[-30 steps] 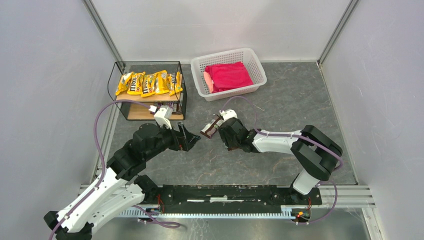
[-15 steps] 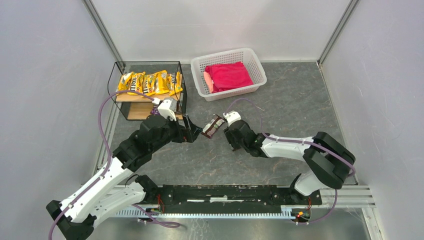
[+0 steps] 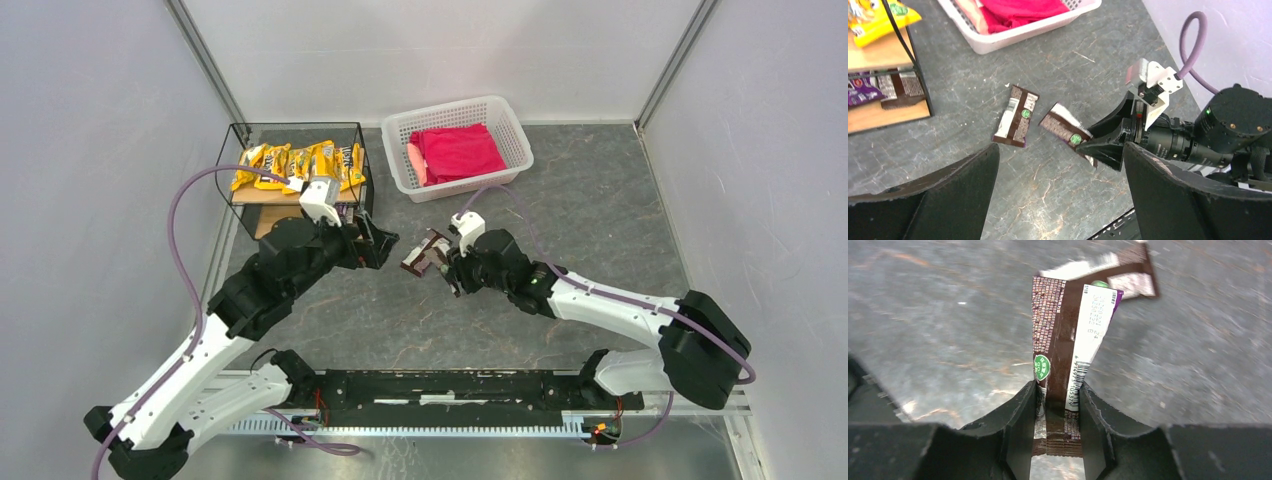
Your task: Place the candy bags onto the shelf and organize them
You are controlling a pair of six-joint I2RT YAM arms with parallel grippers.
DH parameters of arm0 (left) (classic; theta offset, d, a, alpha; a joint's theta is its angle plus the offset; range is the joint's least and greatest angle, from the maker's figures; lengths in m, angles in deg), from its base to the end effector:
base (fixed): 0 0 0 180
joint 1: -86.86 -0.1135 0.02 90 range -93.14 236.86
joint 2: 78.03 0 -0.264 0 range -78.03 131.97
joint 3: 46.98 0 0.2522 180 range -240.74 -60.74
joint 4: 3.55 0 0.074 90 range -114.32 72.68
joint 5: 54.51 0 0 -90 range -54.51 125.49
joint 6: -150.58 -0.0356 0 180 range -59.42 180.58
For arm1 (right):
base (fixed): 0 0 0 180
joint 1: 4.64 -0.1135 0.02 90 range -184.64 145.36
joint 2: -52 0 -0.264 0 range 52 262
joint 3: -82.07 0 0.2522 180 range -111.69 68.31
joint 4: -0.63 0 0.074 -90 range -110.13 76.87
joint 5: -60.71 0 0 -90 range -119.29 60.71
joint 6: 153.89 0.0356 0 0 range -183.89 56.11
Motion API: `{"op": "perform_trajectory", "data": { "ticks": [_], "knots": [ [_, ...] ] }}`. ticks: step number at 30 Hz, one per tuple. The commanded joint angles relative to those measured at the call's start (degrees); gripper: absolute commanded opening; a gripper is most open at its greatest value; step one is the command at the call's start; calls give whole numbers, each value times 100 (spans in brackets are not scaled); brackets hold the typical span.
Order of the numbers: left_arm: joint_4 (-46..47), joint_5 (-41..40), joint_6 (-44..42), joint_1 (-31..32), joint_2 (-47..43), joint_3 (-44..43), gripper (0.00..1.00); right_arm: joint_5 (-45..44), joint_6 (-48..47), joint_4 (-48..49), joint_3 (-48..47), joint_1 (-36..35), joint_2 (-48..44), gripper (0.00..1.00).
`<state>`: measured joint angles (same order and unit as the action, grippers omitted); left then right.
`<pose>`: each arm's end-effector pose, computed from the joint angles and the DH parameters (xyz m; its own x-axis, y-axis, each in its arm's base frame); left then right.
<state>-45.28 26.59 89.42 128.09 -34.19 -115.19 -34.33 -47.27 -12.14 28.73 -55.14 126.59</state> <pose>0.1266 -0.1036 0.3678 -0.4571 -0.2331 -0.8583 0.3649 0.8310 -0.4200 0.1777 0.2107 0.2154 -0.5476 -0.2164 -0.8083 -0.5904 0.7845 0.1900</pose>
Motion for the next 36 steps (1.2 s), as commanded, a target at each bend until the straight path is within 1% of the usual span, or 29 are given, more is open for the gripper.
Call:
{"op": "perform_trajectory", "data": {
  "ticks": [1,2,3,6,8,10,13,16,20,23,26,29,30,33,34,36],
  "knots": [
    [107,648,-1285,8,-306,-476,100,1844,95,186,-645,4,-259,39],
    [131,1083,-1590,11,-394,-539,100,2284,158,263,-724,5,-277,39],
    [93,1330,-1882,8,-458,-639,100,2657,211,332,-819,5,-279,38],
    [-159,1858,-2750,8,-611,-980,100,3848,533,665,-955,5,-346,38],
    [-227,2606,-3393,8,-725,-985,100,4402,835,946,-956,5,-429,38],
    [-299,3514,-3978,8,-835,-912,100,4736,1098,1154,-965,4,-522,38],
    [-199,4076,-4335,8,-957,-787,100,5180,1337,1314,-1045,7,-621,38],
    [-249,4693,-4539,8,-891,-848,100,5733,1380,1321,-1156,20,-683,36],
    [-646,5569,-4868,8,-654,-1023,100,6044,1336,1355,-1038,109,-1031,36],
    [-985,5892,-5177,8,-510,-1057,99,6261,1371,1367,-1043,209,-1175,35],
    [-1191,5928,-5448,8,-491,-1040,97,6375,1508,1505,-1053,288,-1252,35],
    [-954,5669,-5496,8,-561,-826,94,6628,1758,1880,-1022,304,-1271,33],
    [-886,5618,-5528,8,-580,-769,91,6667,1847,1992,-1005,300,-1293,33],
    [-669,5479,-5563,8,-640,-640,88,6718,1902,2056,-1043,306,-1293,33],
    [-602,5449,-5564,8,-659,-592,85,6748,1927,2073,-1051,300,-1280,33],
    [-529,5451,-5575,8,-659,-523,76,6761,1971,2129,-1036,310,-1279,33]
  ]
}}
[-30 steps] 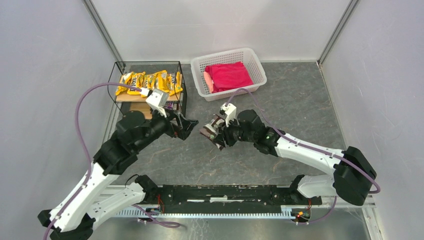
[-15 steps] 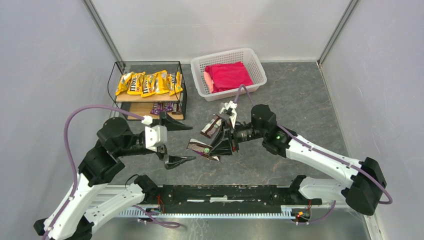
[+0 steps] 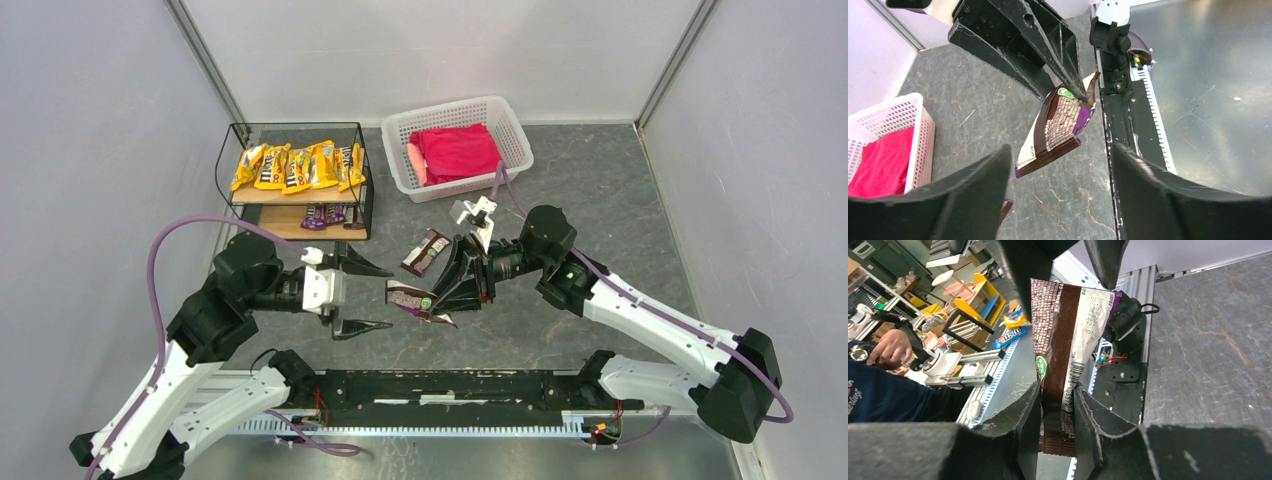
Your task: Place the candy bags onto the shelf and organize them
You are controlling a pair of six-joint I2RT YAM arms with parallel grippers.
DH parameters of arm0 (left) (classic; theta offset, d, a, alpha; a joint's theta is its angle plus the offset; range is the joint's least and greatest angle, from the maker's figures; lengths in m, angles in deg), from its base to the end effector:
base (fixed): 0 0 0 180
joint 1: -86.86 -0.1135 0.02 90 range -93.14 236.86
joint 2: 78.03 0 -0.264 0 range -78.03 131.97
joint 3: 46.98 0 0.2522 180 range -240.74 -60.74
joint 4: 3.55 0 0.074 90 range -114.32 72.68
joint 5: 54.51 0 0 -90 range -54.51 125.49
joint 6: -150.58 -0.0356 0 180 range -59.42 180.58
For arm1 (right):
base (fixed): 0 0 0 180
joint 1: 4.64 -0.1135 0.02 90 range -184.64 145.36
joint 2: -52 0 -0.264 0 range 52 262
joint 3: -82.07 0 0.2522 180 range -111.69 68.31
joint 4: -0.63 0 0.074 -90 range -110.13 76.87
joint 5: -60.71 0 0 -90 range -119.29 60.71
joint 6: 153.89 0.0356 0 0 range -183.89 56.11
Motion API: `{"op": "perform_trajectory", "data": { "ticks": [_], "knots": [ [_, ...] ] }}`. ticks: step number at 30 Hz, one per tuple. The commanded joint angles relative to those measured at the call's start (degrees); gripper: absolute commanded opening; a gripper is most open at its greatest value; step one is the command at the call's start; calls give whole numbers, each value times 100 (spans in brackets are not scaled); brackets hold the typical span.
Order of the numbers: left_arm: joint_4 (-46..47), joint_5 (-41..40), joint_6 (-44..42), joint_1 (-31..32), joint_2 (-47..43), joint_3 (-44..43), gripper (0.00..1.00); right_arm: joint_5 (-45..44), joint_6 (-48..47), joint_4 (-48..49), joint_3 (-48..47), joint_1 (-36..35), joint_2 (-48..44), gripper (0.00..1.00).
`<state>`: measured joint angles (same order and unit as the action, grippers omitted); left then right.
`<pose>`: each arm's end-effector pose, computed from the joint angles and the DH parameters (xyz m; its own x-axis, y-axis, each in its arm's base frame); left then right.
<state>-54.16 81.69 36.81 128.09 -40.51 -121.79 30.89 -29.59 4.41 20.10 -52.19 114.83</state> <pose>0.0637 -0.0900 0.4044 0.2382 0.1622 -0.9576 0.9707 -0.0085 0.2400 0.1414 0.2003 0.3493 -0.5079 -0.1401 -0.8499 -0.8056 -0.2721 0.5263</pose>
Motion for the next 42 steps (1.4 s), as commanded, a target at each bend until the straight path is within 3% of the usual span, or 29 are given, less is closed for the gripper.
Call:
{"op": "perform_trajectory", "data": {
  "ticks": [1,9,15,25,35,37,40,41,42],
  "knots": [
    [388,-54,-313,8,-19,164,72,246,232,514,-165,11,-104,33],
    [993,78,-27,8,-55,395,58,322,315,645,-129,8,-54,33],
    [1099,254,72,8,-56,384,69,306,347,669,-51,9,-33,33],
    [1133,328,90,8,-142,421,33,233,372,653,-31,10,-8,33],
    [1007,120,308,8,-174,675,14,-95,-440,-397,14,304,-189,45],
    [1098,110,404,8,-204,752,12,-182,-644,-730,37,555,-269,56],
    [1364,45,680,8,-253,954,7,-701,-1434,-1973,-124,1106,-442,89],
    [1446,41,774,6,-243,1024,6,-1160,-1855,-2549,-304,1281,-466,98],
    [1524,-7,916,7,-218,1104,3,-1859,-2294,-3252,-477,1362,-480,98]
  ]
}}
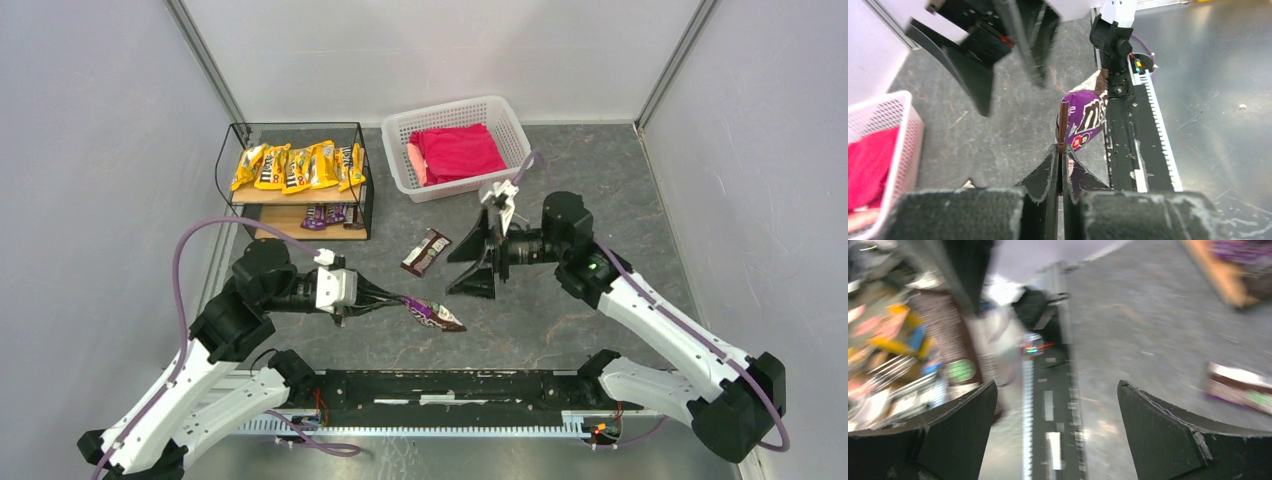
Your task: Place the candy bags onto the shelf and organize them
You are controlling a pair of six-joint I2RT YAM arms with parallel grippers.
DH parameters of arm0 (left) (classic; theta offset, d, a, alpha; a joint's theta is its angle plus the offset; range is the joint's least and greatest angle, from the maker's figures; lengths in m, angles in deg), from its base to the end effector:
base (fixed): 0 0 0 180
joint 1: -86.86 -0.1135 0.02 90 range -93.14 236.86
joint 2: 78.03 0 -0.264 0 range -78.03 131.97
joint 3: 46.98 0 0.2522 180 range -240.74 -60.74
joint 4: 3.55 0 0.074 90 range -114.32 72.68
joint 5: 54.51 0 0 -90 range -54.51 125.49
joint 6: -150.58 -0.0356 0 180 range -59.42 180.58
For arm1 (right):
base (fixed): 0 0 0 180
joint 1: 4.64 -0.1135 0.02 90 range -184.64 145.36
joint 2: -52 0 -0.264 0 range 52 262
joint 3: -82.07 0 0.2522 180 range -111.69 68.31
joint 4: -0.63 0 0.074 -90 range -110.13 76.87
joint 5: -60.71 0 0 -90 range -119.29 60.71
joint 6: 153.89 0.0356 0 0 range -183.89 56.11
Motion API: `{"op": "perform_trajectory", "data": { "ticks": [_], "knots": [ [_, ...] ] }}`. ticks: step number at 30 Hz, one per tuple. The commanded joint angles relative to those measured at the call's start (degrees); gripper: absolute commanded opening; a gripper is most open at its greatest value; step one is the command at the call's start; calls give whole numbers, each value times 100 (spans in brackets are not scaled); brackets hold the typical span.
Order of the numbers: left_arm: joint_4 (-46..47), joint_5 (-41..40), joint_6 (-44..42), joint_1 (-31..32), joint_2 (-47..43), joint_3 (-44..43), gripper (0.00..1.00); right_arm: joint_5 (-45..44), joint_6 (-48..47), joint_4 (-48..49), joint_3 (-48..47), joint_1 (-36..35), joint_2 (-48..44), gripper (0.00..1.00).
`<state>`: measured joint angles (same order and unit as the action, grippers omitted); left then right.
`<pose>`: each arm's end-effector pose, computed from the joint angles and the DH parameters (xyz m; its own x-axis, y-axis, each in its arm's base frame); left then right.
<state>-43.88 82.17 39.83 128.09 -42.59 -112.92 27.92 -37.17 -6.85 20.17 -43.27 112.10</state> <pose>0.0726 -0.0980 0.3778 0.2311 0.1206 -0.9654 0.9725 0.0008 0.2329 0.1636 0.1690 0.3411 -0.5149 -0.0998 -0.8514 -0.8509 -0.0608 0.5217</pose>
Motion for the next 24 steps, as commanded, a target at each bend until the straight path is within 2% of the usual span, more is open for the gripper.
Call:
{"op": "perform_trajectory", "data": {
  "ticks": [1,5,6,8,10,12,17,20,24],
  "knots": [
    [609,-118,789,8,42,303,2,-2131,-1769,-2509,-622,530,-215,98],
    [1095,-342,1595,8,415,669,2,-4257,-2216,-3191,-759,590,-300,98],
    [1353,-636,1931,8,491,817,2,-4640,-2252,-3250,-758,593,-343,98],
    [1918,-1761,2896,8,673,1176,2,-5143,-2291,-3233,-705,603,-454,98],
    [1966,-2941,3779,8,982,1291,2,-5233,-2334,-3107,-608,605,-583,98],
    [1767,-3543,4355,8,1374,1229,2,-5199,-2378,-2984,-477,605,-699,98],
    [1840,-4048,5444,8,1909,1426,2,-5305,-2563,-2870,-226,606,-788,98],
    [1851,-4468,5776,-34,1767,1559,2,-5320,-2580,-2831,-142,603,-796,98],
    [1198,-5349,6334,-295,1396,1508,2,-5031,-2433,-2582,84,603,-935,98]
  ]
}}
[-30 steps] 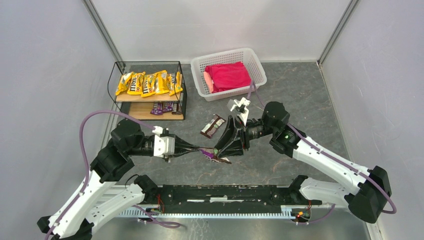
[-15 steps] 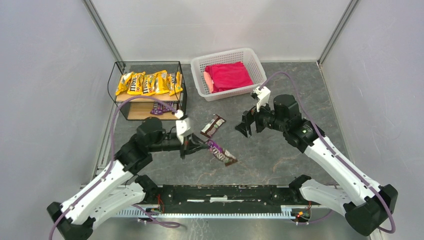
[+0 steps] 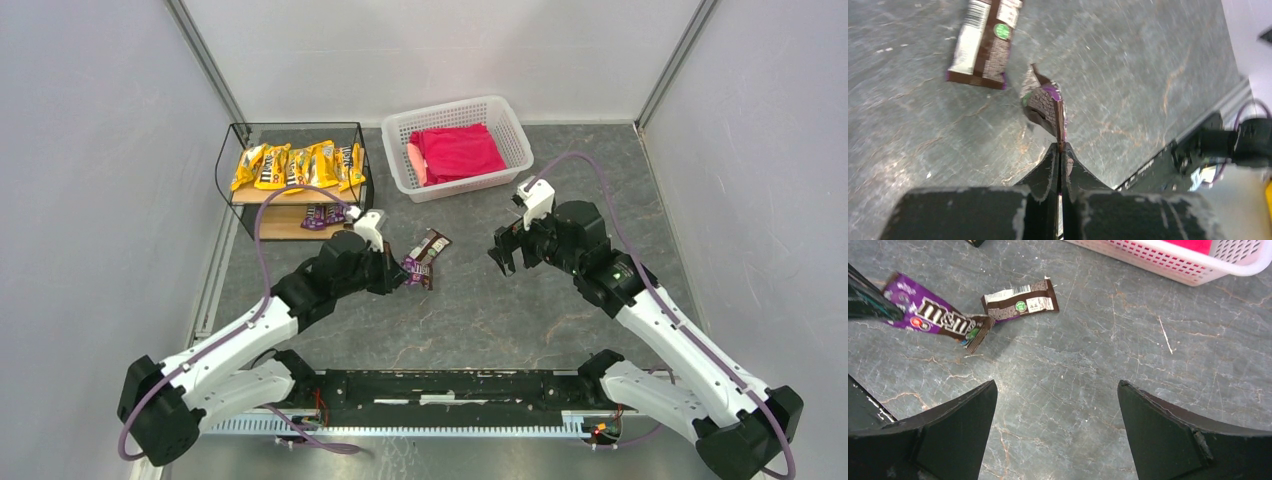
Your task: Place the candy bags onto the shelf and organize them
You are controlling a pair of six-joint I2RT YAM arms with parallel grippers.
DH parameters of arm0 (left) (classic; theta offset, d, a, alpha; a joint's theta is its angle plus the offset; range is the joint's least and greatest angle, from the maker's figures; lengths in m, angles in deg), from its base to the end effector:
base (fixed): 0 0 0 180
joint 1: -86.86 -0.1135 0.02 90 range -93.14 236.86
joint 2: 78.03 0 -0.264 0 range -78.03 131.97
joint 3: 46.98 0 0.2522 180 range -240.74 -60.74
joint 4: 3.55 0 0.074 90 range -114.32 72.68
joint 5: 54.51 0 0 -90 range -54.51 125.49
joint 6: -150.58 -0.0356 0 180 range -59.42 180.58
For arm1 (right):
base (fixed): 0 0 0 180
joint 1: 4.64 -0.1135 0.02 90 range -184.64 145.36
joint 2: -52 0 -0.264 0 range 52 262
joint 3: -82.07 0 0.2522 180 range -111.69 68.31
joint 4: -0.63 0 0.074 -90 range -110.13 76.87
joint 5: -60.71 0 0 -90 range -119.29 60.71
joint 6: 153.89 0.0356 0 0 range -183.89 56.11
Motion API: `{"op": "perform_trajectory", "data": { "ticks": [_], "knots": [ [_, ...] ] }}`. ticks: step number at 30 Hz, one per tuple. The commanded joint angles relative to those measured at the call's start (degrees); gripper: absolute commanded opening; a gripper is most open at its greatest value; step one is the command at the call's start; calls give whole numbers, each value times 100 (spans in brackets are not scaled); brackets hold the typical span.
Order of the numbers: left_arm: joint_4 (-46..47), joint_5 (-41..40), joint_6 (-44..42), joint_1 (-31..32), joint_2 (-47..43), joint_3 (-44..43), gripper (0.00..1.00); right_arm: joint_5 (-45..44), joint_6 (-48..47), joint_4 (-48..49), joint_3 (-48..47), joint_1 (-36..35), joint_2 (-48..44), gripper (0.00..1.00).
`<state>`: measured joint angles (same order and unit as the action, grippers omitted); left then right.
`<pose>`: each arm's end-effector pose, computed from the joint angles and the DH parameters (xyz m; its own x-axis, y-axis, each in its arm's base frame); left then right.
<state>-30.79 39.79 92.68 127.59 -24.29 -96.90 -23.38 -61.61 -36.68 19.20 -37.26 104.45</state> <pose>0.1569 -0.1386 0.2531 -0.7028 -0.0941 -0.7051 0.3847 0.7835 -0.4880 0.1705 0.1134 0.3189 -0.4050 -0.2123 -0.8893 -0.5979 0.7974 0.0820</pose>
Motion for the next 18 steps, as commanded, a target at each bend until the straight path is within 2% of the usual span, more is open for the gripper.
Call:
{"op": "perform_trajectory", "data": {
  "ticks": [1,3,6,10,14,18],
  "knots": [
    [-311,-1228,1274,-402,-515,-97,2,172,56,457,233,3,-191,98],
    [-702,-1203,1706,-932,-649,-102,2,244,127,570,348,5,-216,98],
    [-950,-635,2207,-2060,-880,105,2,91,88,575,475,2,-229,98],
    [-964,-456,2407,-3083,-1315,440,2,-108,66,526,561,-3,-376,98],
    [-1506,-987,2525,-3668,-1582,380,2,59,122,634,729,1,-636,98],
    [-1570,-1447,2634,-4324,-1659,384,2,110,160,636,781,1,-762,98]
  ]
}}
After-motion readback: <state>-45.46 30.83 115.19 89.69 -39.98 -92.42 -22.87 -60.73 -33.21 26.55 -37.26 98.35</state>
